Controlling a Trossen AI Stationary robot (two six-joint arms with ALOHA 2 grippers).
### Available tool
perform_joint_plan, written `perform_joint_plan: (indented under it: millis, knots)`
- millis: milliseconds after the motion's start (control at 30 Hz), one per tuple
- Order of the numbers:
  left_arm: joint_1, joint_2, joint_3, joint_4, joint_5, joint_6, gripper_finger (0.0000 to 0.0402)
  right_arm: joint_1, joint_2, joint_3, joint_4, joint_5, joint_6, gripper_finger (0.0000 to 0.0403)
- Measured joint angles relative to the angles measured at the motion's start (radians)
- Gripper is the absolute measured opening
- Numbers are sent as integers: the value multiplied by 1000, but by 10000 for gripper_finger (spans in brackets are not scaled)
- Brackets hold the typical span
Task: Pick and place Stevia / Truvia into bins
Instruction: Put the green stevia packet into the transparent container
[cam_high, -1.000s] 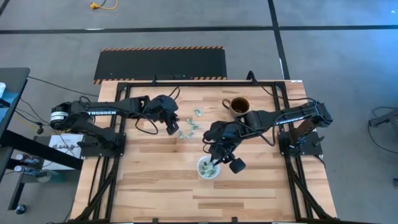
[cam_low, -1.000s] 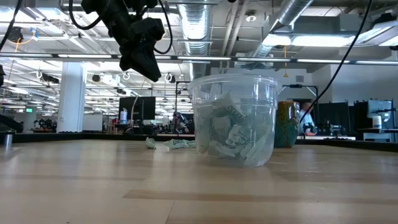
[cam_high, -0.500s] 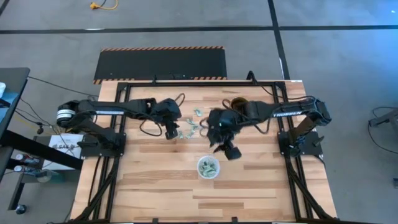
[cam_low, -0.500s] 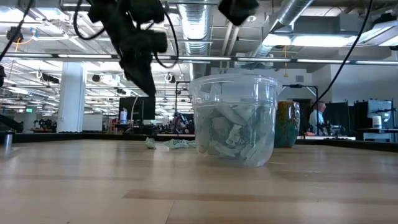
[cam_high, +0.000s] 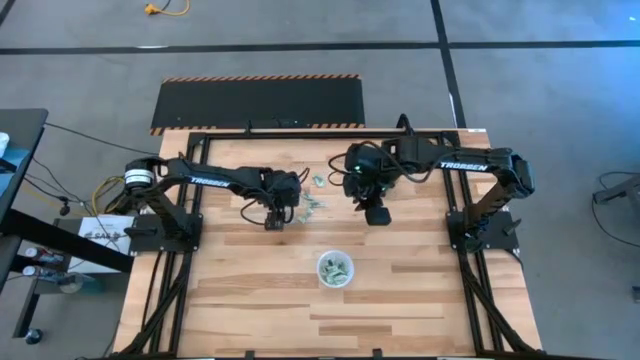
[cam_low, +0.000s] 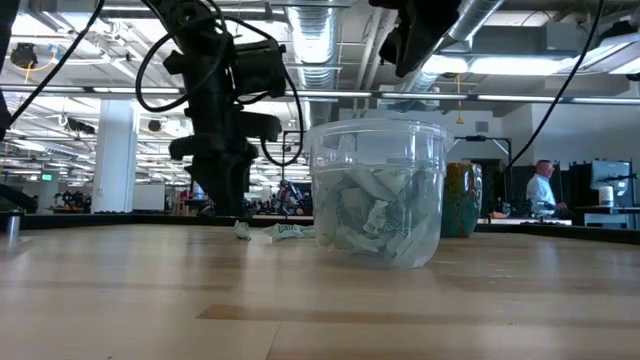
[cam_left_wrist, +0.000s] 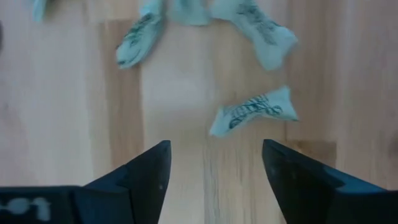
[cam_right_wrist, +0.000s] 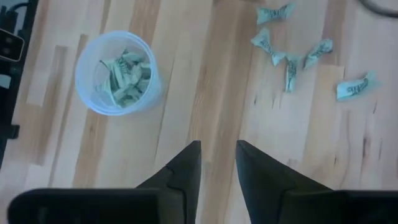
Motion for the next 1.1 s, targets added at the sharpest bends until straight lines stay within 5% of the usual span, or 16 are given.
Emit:
perform_joint_plan:
  millis: [433, 633, 933, 1100]
  knots:
    - [-21, 84, 0, 29, 86, 440, 245, -16, -7, 2, 11, 0, -32, 76]
    - [-42, 93, 2, 79, 0, 492, 245, -33, -7, 2, 9, 0, -40, 74]
    - [-41, 96, 1, 90, 55, 518, 239, -63, -7, 2, 6, -1, -43, 74]
    - [-41, 96, 1, 87, 124, 468, 193, -69, -7, 2, 6, -1, -43, 74]
